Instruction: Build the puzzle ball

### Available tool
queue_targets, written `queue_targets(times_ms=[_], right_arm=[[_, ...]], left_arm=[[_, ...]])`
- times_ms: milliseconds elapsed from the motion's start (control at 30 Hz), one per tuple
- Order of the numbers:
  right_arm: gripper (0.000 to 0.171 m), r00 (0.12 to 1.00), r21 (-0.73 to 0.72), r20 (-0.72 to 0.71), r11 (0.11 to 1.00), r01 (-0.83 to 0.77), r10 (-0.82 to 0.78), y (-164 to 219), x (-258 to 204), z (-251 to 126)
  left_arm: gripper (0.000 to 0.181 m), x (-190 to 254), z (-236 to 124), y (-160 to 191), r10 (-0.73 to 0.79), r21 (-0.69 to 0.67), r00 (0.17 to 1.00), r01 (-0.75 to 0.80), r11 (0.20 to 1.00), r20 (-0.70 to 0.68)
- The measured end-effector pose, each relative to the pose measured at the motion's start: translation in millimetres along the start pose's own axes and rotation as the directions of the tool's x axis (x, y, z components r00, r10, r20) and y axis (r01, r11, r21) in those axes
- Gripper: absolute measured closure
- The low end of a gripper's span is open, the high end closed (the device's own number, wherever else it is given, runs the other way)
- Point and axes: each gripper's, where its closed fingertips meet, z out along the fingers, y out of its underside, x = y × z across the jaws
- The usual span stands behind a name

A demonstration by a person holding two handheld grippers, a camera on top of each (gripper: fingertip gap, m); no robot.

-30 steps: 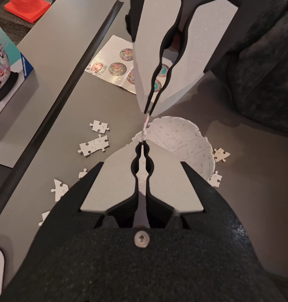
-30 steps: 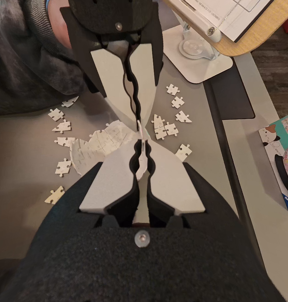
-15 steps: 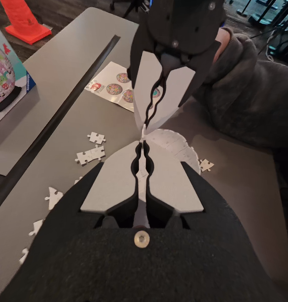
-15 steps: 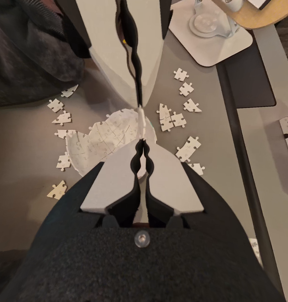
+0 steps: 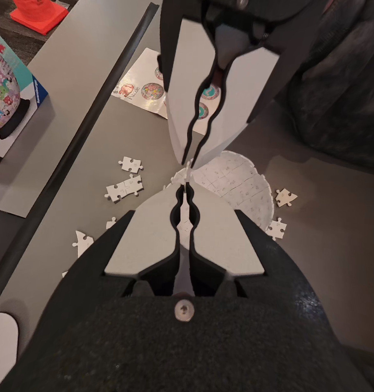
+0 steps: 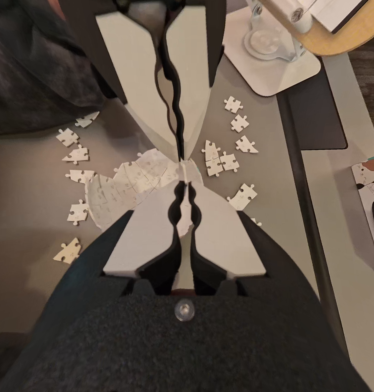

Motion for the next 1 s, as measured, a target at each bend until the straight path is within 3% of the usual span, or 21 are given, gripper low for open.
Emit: queue_targets(times_ms=[300,400,633,767,800,867,1000], right_arm=[[0.169,0.998,0.042,0.04,0.998,-0.047,0.046,-4.8,0.0,-2.6],[0.169,0.995,0.112,0.053,0.989,-0.091,0.086,-12.8,4.8,-12.3],[0.169,0.988,0.268,0.061,0.951,-0.154,0.143,-32.9,15.4,-29.0],[0.169,0.974,0.351,0.147,0.912,-0.212,0.17,-45.5,11.1,-34.9],[0.169,0.972,0.354,0.155,0.909,-0.222,0.177,-46.4,10.9,-33.4],[0.169,0.972,0.342,0.154,0.913,-0.223,0.18,-45.0,10.4,-28.0],[0.169,0.978,0.31,0.121,0.93,-0.199,0.169,-40.1,10.9,-17.9]], left_arm=[[0.179,1.1,-11.3,-22.1,-0.031,0.149,0.999,0.035,0.988,-0.028],[0.163,-9.1,-19.8,-28.0,-0.047,0.214,0.999,0.043,0.976,0.015],[0.159,-10.1,-14.9,-24.0,-0.106,0.236,0.991,0.123,0.964,-0.084],[0.159,-6.2,-14.0,-28.8,-0.101,0.276,0.988,0.131,0.952,-0.121],[0.16,-4.0,-16.1,-32.8,-0.103,0.301,0.984,0.143,0.943,-0.146],[0.179,-5.3,-20.9,-35.5,-0.106,0.323,0.983,0.151,0.934,-0.151],[0.179,-10.1,-24.2,-30.7,-0.124,0.279,0.985,0.153,0.948,-0.118]])
